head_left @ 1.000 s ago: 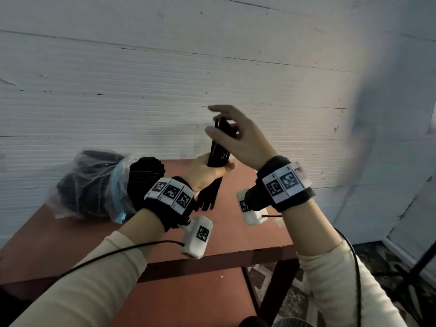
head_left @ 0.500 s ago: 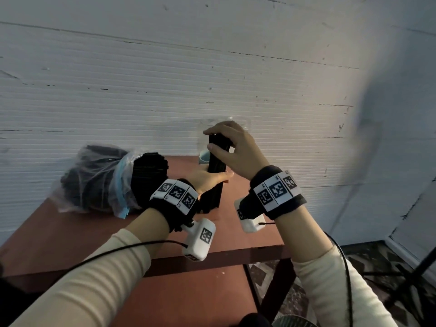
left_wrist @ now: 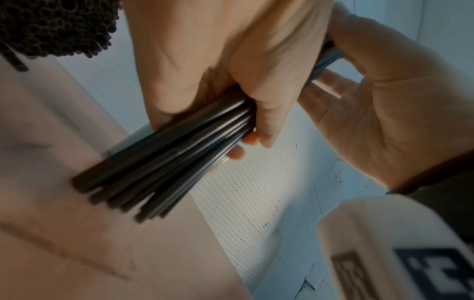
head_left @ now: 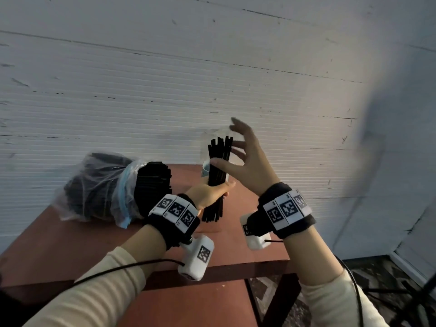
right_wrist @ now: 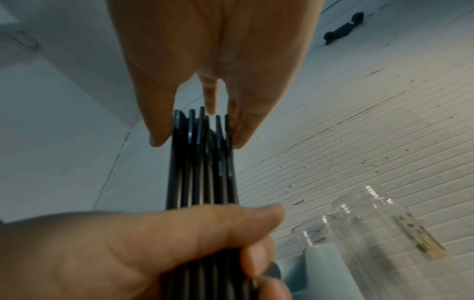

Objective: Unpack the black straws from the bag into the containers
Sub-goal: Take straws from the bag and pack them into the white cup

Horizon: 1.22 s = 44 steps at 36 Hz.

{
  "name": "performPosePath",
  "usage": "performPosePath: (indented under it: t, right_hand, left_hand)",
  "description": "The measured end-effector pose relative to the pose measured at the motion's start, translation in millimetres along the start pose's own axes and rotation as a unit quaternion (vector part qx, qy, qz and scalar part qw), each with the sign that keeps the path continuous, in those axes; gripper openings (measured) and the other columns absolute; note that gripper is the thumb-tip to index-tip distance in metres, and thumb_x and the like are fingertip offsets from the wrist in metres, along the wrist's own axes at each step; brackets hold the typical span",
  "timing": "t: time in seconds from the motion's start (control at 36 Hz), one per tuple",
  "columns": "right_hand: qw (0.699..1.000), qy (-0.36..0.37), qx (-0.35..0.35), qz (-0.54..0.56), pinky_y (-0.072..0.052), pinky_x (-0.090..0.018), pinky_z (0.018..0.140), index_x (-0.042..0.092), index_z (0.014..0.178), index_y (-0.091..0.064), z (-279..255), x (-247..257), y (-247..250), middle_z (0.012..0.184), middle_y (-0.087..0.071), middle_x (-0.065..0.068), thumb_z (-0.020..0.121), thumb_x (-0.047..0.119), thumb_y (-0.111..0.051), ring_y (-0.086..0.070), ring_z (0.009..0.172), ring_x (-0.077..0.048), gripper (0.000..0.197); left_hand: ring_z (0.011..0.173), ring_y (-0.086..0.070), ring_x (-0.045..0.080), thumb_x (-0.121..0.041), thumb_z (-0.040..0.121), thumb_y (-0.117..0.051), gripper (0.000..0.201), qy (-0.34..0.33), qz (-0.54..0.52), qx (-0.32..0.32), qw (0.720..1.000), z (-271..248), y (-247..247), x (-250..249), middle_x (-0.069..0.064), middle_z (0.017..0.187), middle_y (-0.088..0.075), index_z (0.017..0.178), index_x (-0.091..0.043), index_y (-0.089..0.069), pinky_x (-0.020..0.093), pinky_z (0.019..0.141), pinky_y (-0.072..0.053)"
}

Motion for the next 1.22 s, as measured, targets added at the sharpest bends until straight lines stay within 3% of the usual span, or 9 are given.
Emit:
performPosePath:
  t: [0.14, 0.28, 0.39, 0.44, 0.5, 0.61, 0.83, 0.94, 1.22]
  right_hand:
    - [0.992, -0.066, 0.054, -0.098, -0.043, -0.019, 0.089, 0.027, 0.145, -0.027, -2.9, 3.4, 10.2, 0.128, -0.035, 0.003, 0.064, 0.043, -0.084, -0.045, 0.111, -0.011, 0.1]
    - [0.979, -0.076, 0.174, -0.076, -0.054, -0.032, 0.086, 0.018, 0.103, -0.07, -6.7, 3.7, 4.3, 0.097, -0.07, 0.002, 0.078, 0.032, -0.078, -0.065, 0.093, -0.009, 0.03]
    - [0.995, -0.055, 0.07, -0.043, -0.055, -0.024, 0.067, -0.004, 0.087, -0.065, 2.7, 7.2, 9.1, 0.08, -0.068, -0.012, 0.083, 0.01, -0.07, -0.065, 0.072, -0.011, 0.015]
    - [0.998, -0.054, 0.029, -0.027, -0.053, -0.02, 0.063, -0.002, 0.086, -0.064, 14.6, 8.3, 15.9, 0.077, -0.066, -0.007, 0.084, 0.009, -0.069, -0.063, 0.069, -0.007, 0.012]
    - [0.998, -0.051, -0.032, -0.008, -0.053, -0.029, 0.065, -0.003, 0.084, -0.063, 29.2, 7.0, 25.1, 0.076, -0.065, -0.007, 0.083, 0.009, -0.068, -0.062, 0.069, -0.009, 0.012]
    - [0.991, -0.051, -0.128, 0.003, -0.055, -0.032, 0.066, -0.005, 0.083, -0.061, 59.4, -0.7, 37.0, 0.076, -0.064, -0.01, 0.08, 0.013, -0.067, -0.061, 0.069, -0.011, 0.019]
    - [0.989, -0.112, -0.09, -0.035, -0.045, -0.03, 0.056, 0.003, 0.072, -0.056, 96.1, -39.2, 14.0, 0.066, -0.052, -0.006, 0.078, 0.019, -0.068, -0.053, 0.06, -0.013, 0.022]
    - [0.982, -0.172, -0.02, -0.08, -0.038, -0.025, 0.049, 0.012, 0.067, -0.049, 103.1, -55.9, 1.0, 0.058, -0.046, 0.0, 0.077, 0.023, -0.07, -0.046, 0.052, -0.014, 0.025]
    - [0.93, -0.305, 0.097, -0.181, -0.044, -0.023, 0.047, 0.013, 0.066, -0.053, 86.7, -85.3, -14.5, 0.059, -0.056, -0.002, 0.08, 0.04, -0.073, -0.051, 0.05, -0.013, 0.035]
  left_hand:
    - [0.078, -0.059, 0.011, -0.021, 0.092, -0.063, 0.012, -0.063, 0.046, 0.061, 0.995, -6.4, 6.0, -18.4, 0.001, 0.08, -0.062, 0.086, -0.011, -0.063, 0.027, 0.082, -0.046]
    - [0.076, -0.064, 0.021, -0.03, 0.083, -0.07, 0.025, -0.088, 0.12, 0.153, 0.977, -5.7, 6.6, -27.8, 0.01, 0.077, -0.064, 0.086, -0.007, -0.063, 0.043, 0.081, -0.054]
    - [0.078, -0.062, 0.023, -0.043, 0.067, -0.079, 0.046, -0.094, 0.062, 0.093, 0.989, 3.0, 1.5, -33.1, 0.011, 0.079, -0.063, 0.094, -0.009, -0.064, 0.048, 0.076, -0.053]
    - [0.087, -0.061, 0.012, -0.043, 0.063, -0.085, 0.073, -0.084, 0.048, 0.035, 0.995, 8.9, 1.0, -36.2, -0.003, 0.094, -0.062, 0.121, -0.014, -0.051, 0.031, 0.075, -0.052]
    - [0.106, -0.048, 0.002, -0.037, 0.065, -0.088, 0.095, -0.08, 0.068, -0.043, 0.994, 13.7, 3.1, -37.8, -0.007, 0.121, -0.046, 0.138, -0.025, -0.029, 0.024, 0.088, -0.044]
    - [0.136, -0.025, 0.017, -0.036, 0.06, -0.091, 0.12, -0.035, 0.13, -0.151, 0.979, 33.1, 12.5, -26.4, 0.004, 0.147, -0.022, 0.149, -0.024, -0.012, 0.038, 0.111, -0.031]
    - [0.113, -0.052, 0.022, -0.021, 0.069, -0.084, 0.094, 0.129, 0.1, -0.097, 0.982, 61.9, 21.3, -1.3, 0.006, 0.124, -0.047, 0.141, -0.01, -0.024, 0.028, 0.088, -0.041]
    - [0.094, -0.062, 0.019, -0.041, 0.036, -0.081, 0.094, 0.124, 0.116, -0.059, 0.984, 62.7, 16.6, 2.3, 0.004, 0.097, -0.061, 0.116, -0.017, -0.039, 0.039, 0.09, -0.054]
    - [0.113, -0.055, 0.023, -0.024, 0.07, -0.084, 0.086, 0.095, 0.145, -0.048, 0.984, 63.8, 13.6, 5.5, 0.007, 0.127, -0.053, 0.138, -0.01, -0.034, 0.039, 0.099, -0.048]
Point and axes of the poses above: each hand's wrist, its own z-axis towards the middle knuckle, its own y-axis out of the back of the hand, x = y × z, the point moved 1 cm from there along z, towards the middle knuckle
